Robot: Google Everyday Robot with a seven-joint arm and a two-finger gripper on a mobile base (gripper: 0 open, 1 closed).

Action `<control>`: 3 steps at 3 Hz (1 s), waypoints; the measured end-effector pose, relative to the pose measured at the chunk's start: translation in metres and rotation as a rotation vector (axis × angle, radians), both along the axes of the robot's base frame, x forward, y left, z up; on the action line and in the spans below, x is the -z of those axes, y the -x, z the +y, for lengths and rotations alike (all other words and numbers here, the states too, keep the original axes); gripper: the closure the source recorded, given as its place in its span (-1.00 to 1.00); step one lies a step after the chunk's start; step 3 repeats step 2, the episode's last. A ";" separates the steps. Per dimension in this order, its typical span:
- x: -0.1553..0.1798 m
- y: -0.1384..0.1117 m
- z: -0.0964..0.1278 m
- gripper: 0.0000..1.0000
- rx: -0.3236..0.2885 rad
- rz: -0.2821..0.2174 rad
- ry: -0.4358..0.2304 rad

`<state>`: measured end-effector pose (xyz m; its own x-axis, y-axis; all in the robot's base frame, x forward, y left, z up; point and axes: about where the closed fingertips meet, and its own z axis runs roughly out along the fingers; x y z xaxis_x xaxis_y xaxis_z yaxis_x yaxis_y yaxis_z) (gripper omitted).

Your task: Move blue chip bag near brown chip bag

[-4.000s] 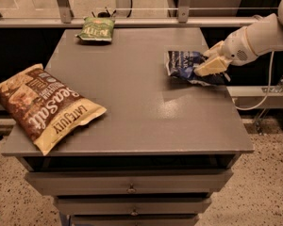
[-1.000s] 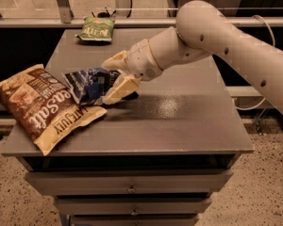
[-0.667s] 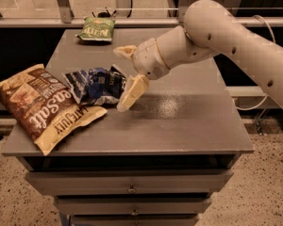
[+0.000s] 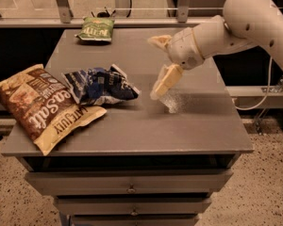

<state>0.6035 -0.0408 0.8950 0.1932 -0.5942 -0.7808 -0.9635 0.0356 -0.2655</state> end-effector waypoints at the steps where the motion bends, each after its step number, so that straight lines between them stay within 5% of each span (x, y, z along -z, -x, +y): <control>1: -0.010 -0.020 -0.062 -1.00 0.104 -0.025 0.012; 3: -0.020 -0.027 -0.079 -1.00 0.136 -0.047 0.010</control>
Offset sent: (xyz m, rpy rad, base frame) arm 0.0206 -0.0654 0.0109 -0.0122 -0.0260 -0.1097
